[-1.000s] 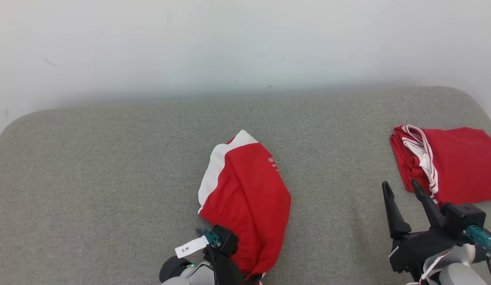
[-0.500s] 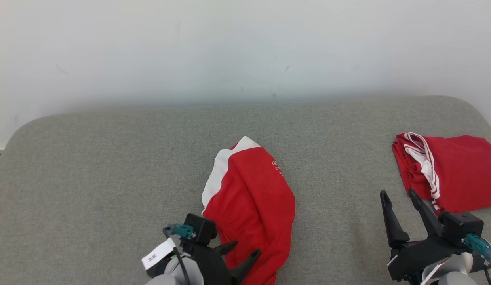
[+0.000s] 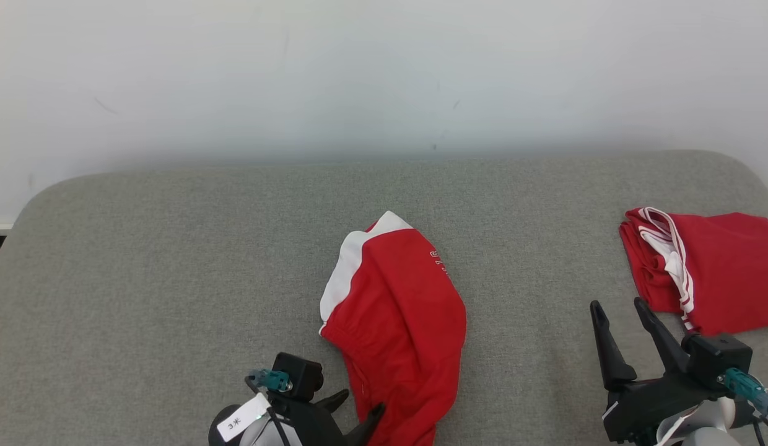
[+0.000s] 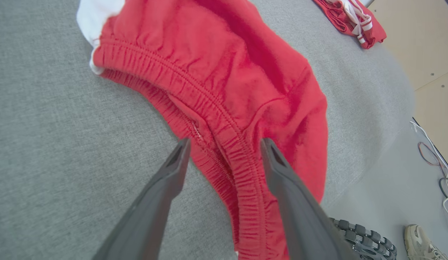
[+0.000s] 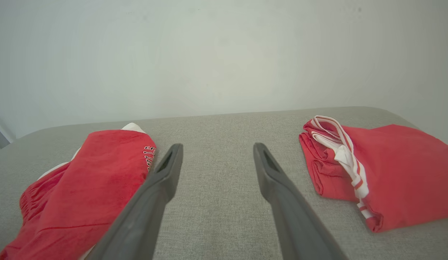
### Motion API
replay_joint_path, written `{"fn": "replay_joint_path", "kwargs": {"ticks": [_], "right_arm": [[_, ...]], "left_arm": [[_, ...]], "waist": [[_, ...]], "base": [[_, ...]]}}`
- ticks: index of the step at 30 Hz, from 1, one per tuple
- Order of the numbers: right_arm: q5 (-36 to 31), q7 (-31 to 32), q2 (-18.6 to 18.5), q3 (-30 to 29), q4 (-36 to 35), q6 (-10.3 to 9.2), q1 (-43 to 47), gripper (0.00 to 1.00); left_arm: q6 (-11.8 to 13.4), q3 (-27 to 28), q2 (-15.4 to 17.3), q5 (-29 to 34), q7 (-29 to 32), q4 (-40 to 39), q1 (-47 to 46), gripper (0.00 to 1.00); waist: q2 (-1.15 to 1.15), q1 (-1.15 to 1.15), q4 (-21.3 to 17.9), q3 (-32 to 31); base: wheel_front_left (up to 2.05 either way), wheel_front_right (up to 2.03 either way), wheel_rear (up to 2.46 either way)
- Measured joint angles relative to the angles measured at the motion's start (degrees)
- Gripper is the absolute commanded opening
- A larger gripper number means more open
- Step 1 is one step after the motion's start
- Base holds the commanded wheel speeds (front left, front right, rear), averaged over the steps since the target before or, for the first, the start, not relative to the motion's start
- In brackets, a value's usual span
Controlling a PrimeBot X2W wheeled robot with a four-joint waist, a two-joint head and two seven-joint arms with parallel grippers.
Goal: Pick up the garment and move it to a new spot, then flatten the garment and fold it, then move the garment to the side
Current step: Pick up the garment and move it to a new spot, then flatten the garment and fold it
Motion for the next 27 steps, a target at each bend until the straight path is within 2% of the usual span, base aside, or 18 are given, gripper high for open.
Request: {"fn": "replay_joint_path", "kwargs": {"ticks": [11,17,18,19,21,27], "right_arm": [[0.0,0.0,0.5,0.5,0.1,0.23,-1.2,1.00],[0.0,0.0,0.3,0.0,0.3,0.22,-1.1,1.00],[0.0,0.0,0.4,0.0,0.3,0.19,-1.1,1.00],[0.0,0.0,0.4,0.0,0.4,0.18,-1.1,1.00],[0.0,-0.2,0.4,0.1,0.4,0.18,-1.1,1.00],[0.0,-0.4,0.4,-0.2,1.4,0.18,-1.1,1.00]], "left_arm": [[0.3,-0.5,-2.4,0.0,0.1,4.2,-0.3,1.00],[-0.6,-0.9,-3.7,0.0,0.1,6.2,-0.8,1.00],[-0.6,-1.0,-3.9,0.0,0.3,6.8,-0.8,0.82],[-0.6,-1.0,-4.1,0.0,0.5,7.3,-0.9,0.58],[-0.9,-1.3,-4.2,0.0,0.5,8.2,-1.2,0.00],[-0.7,1.2,-2.6,0.1,-2.2,9.0,-3.2,0.00]], "waist": [[0.00,0.00,-1.9,1.3],[0.00,0.00,-2.5,1.8],[0.01,0.00,-2.5,1.8],[0.00,0.00,-2.5,1.8],[0.00,0.00,-2.5,1.7],[0.00,0.00,-2.2,1.2]], "base": [[0.00,0.00,0.00],[0.00,0.00,0.00],[0.00,0.00,0.00],[0.00,0.00,0.00],[0.00,0.00,0.00],[0.00,0.00,0.00]]}}
